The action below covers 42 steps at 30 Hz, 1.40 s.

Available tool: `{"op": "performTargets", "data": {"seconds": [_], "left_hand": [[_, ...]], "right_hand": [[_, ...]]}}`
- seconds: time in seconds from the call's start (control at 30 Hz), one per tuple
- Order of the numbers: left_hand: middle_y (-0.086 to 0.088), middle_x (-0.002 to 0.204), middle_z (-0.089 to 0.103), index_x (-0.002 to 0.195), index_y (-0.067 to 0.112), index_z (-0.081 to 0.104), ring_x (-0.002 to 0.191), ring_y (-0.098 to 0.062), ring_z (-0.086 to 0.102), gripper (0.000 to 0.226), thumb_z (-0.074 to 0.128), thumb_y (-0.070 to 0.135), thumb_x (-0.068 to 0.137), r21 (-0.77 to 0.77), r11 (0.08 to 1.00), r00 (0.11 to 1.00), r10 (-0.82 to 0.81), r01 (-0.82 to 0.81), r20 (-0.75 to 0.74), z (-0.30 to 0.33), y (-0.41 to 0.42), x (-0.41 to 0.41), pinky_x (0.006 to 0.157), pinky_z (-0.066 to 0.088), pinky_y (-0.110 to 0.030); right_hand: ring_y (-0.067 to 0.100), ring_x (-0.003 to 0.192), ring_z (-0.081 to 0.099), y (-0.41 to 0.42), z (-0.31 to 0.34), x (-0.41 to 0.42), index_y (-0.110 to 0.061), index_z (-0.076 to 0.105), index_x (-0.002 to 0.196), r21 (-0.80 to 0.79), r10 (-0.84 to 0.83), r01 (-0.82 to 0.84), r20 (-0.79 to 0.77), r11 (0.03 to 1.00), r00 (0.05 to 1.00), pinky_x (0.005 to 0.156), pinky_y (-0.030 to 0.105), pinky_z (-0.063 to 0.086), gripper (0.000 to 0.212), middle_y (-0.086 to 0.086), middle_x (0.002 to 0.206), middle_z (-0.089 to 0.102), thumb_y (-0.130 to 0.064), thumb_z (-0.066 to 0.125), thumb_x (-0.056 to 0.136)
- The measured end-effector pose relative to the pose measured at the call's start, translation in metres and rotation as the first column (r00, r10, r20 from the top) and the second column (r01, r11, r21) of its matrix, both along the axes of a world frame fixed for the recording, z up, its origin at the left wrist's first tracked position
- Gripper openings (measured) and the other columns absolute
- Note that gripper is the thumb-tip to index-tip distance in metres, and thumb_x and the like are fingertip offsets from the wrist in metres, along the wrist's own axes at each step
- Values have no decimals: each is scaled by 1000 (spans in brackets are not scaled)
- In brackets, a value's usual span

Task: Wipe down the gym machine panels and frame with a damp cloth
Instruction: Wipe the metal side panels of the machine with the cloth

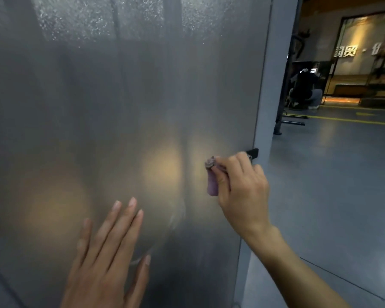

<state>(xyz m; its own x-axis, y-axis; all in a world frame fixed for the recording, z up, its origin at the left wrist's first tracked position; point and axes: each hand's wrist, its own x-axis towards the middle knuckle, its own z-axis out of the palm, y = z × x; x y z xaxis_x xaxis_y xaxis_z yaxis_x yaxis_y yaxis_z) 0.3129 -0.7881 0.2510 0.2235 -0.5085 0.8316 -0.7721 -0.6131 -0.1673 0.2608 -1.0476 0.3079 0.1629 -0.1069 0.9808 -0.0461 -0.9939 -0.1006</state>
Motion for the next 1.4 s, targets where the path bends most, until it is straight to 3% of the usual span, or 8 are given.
{"op": "performTargets", "data": {"seconds": [0.13,0.47,0.7,0.87,0.97,1.2,1.33,1.4], "left_hand": [[-13,157,48,145,3,55,150,-28,37,61,51,34,92,6,1000,1000,-8,8,-3,8,-7,-2,121,24,-54],[-9,162,41,149,4,52,153,-27,34,58,49,29,97,206,976,980,-106,70,166,103,-77,0,126,21,-55],[-8,166,34,154,5,46,156,-26,30,57,50,24,100,274,961,943,-106,16,315,142,-93,26,127,21,-55],[-6,168,32,156,7,43,156,-25,30,58,51,25,101,232,973,930,-80,-6,359,131,-94,30,128,19,-53],[-6,168,31,156,8,43,156,-25,30,58,51,26,102,226,974,927,-78,-7,367,131,-96,30,127,21,-54],[-6,168,31,156,8,43,156,-25,30,59,51,26,101,211,977,923,-69,-14,379,129,-97,31,127,22,-54],[-7,167,33,156,7,44,155,-25,31,58,52,25,100,202,979,923,-77,-1,377,130,-97,31,126,22,-54],[-6,167,33,155,8,44,155,-25,31,59,53,25,100,204,979,925,-80,3,371,130,-97,31,126,22,-54]], "right_hand": [[25,68,52,-30,3,-14,-15,63,96,221,-42,51,-45,974,998,62,36,36,8,1,92,60,-22,61,101],[19,76,59,-29,-13,-34,-21,62,99,348,199,-125,-188,929,962,65,44,52,5,-7,94,59,-23,66,98],[1,93,57,-77,20,-67,-19,67,107,479,259,-198,-64,855,964,82,13,43,11,-2,105,59,-15,66,97],[3,97,58,-87,43,-57,-18,65,120,477,270,-182,-124,860,955,87,6,40,25,-4,110,65,-18,69,95],[7,84,61,-84,51,-49,-17,66,112,466,285,-197,-125,863,951,75,6,41,21,-6,93,67,-19,73,92],[12,79,62,-62,46,-35,-11,68,102,264,277,-246,-88,933,957,73,22,49,16,-1,90,69,-10,76,88],[22,81,67,-54,34,-33,-10,67,108,84,264,-251,-322,964,909,71,37,55,18,2,96,70,-18,70,92],[19,80,65,-64,38,-46,-10,68,105,101,259,-240,-257,965,931,73,30,54,17,2,94,70,-15,73,89]]}}
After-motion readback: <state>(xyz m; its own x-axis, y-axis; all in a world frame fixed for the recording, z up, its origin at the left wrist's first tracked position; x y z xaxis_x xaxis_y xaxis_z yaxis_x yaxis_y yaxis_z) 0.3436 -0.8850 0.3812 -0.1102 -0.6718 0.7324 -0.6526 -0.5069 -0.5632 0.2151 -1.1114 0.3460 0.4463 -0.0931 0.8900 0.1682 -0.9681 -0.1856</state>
